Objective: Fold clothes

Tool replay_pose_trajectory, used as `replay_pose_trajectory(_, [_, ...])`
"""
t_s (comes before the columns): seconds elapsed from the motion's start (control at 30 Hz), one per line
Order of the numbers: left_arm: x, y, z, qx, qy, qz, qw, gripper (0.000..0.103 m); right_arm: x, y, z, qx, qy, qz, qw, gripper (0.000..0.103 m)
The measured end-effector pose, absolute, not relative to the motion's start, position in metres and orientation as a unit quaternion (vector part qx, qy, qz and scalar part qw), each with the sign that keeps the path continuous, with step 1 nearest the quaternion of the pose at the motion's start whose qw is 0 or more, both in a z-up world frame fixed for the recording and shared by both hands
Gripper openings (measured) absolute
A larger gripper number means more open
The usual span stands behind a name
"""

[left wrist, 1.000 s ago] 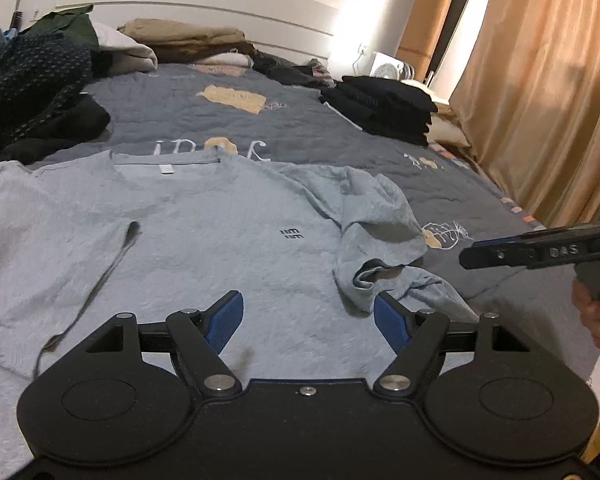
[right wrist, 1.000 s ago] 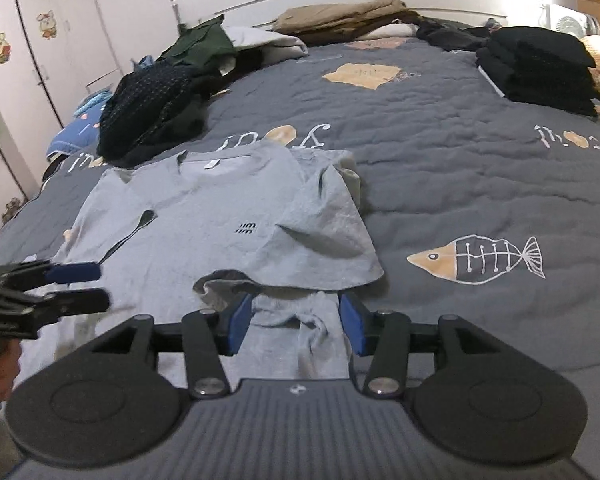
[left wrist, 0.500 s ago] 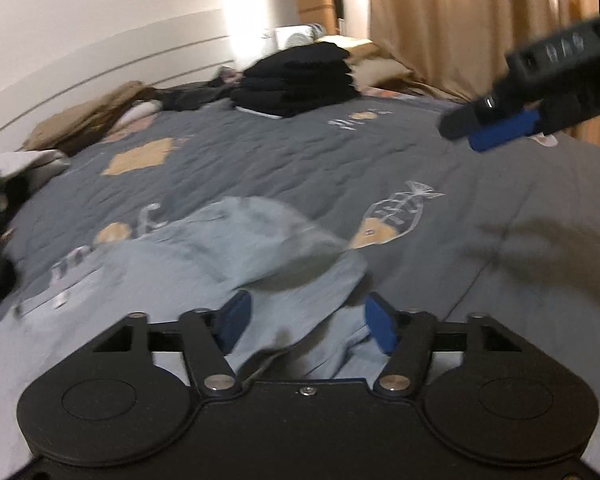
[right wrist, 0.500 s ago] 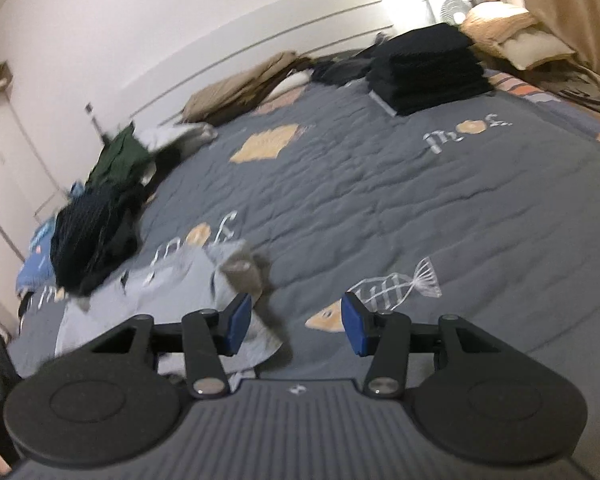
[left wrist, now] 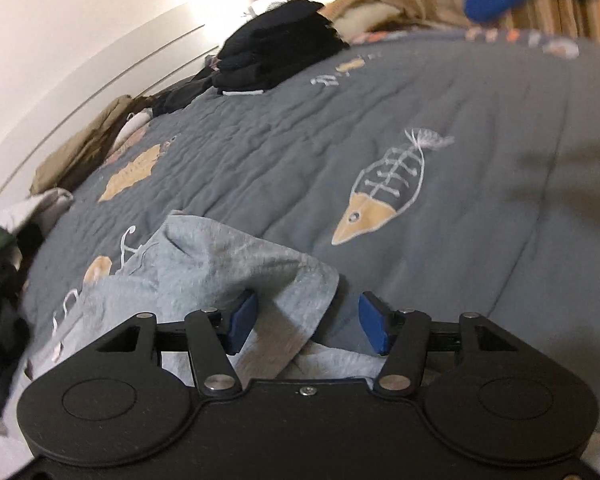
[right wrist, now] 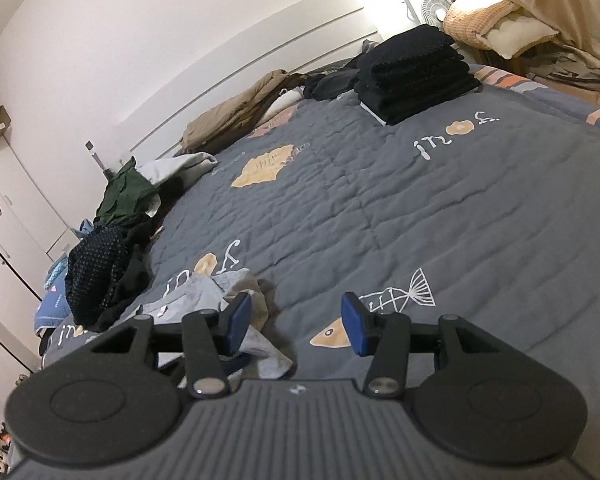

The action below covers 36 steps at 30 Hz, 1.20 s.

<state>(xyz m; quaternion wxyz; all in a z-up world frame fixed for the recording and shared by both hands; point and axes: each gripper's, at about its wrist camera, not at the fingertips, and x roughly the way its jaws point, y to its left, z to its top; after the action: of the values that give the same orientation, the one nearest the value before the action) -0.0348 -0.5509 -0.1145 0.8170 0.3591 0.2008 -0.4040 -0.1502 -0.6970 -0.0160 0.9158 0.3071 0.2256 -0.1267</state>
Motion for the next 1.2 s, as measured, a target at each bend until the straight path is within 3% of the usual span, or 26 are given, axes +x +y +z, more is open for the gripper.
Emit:
replay_pose_trajectory(0.07, [-0.033,-0.551,-0.117,0.364,0.196,-0.394,0.821,0.016,-0.151,-0.698,-0.017,0.312,0.224,-0.128,0.914,0.049])
replay_pose_trajectory(0.17, [-0.018,-0.541,-0.11,0.324,0.224,-0.385,0.835,0.007,-0.152,-0.699,-0.018,0.312,0.226,-0.129,0.914,0.049])
replay_pose_trajectory(0.57, [0.03,-0.431,-0.027,0.119,0.239,-0.342,0.901,0.005,-0.148,-0.695,-0.019,0.32,0.227,-0.123,0.912,0.049])
replay_pose_trajectory(0.93, [0.09,-0.363,-0.059,0.126,0.322,-0.214,0.913,0.006,-0.127,-0.675,-0.031,0.285,0.268,-0.11,0.914,0.049])
replay_pose_trajectory(1.0, [0.098,-0.366,-0.048,0.096,0.33,-0.256,0.904,0.011,-0.122,-0.669,-0.036,0.269,0.283,-0.109,0.914,0.049])
replay_pose_trajectory(1.03, [0.102,-0.368,-0.043,0.081,0.333,-0.277,0.898,0.028,-0.119,-0.665,-0.039,0.259,0.291,-0.106,0.915,0.049])
replay_pose_trajectory(1.07, [0.106,-0.369,-0.037,0.066,0.336,-0.298,0.891,0.057,-0.116,-0.661,-0.042,0.249,0.297,-0.102,0.916,0.049])
replay_pose_trajectory(1.1, [0.11,-0.375,-0.032,0.05,0.338,-0.327,0.881,0.066,-0.112,-0.656,-0.044,0.24,0.305,-0.096,0.917,0.049])
replay_pose_trajectory(1.2, [0.12,-0.411,-0.021,0.045,0.342,-0.392,0.853,0.066,-0.102,-0.639,-0.053,0.209,0.324,-0.072,0.92,0.049])
